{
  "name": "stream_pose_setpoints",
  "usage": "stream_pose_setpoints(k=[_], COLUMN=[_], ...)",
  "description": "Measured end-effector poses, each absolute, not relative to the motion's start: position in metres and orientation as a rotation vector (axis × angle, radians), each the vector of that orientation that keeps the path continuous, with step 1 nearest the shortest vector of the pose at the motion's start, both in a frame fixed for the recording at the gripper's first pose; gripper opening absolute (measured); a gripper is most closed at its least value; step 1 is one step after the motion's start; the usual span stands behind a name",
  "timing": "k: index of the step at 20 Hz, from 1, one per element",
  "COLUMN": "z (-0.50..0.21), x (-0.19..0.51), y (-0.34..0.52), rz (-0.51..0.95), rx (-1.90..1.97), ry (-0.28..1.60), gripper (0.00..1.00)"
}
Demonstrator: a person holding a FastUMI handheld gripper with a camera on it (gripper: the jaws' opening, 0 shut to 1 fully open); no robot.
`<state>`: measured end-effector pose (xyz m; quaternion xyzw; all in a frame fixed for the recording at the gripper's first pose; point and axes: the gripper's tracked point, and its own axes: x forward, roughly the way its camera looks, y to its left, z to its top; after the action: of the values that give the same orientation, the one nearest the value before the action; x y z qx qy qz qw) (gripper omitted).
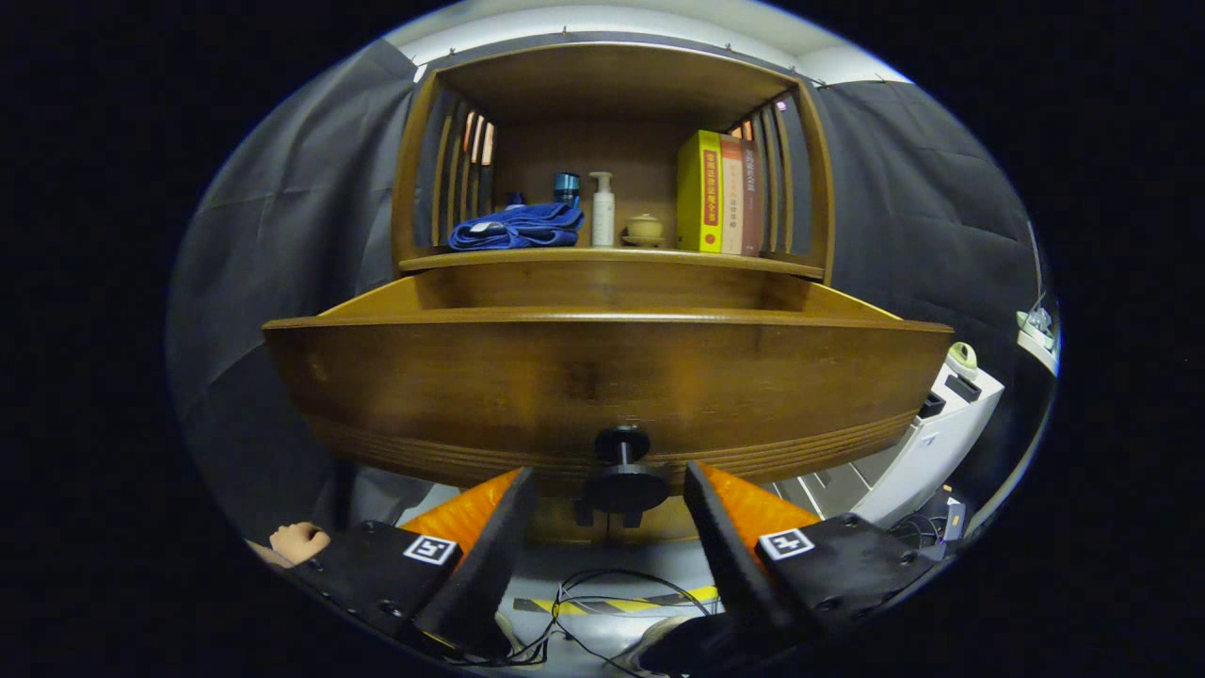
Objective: Pull open the drawer, take out the items inside it, and place them on the countertop above the cabinet.
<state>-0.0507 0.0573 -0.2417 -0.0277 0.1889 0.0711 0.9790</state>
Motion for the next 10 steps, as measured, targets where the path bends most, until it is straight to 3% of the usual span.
stream_pose_setpoints(k=[2, 10], z=[-0.224, -0.115], x=[-0.053, -0.045], y=[0.052, 0.072], rz=[0.150, 0.298], rx=[-0.044, -0.063], ry=[0.401, 0.362], gripper=[0.99, 1.00])
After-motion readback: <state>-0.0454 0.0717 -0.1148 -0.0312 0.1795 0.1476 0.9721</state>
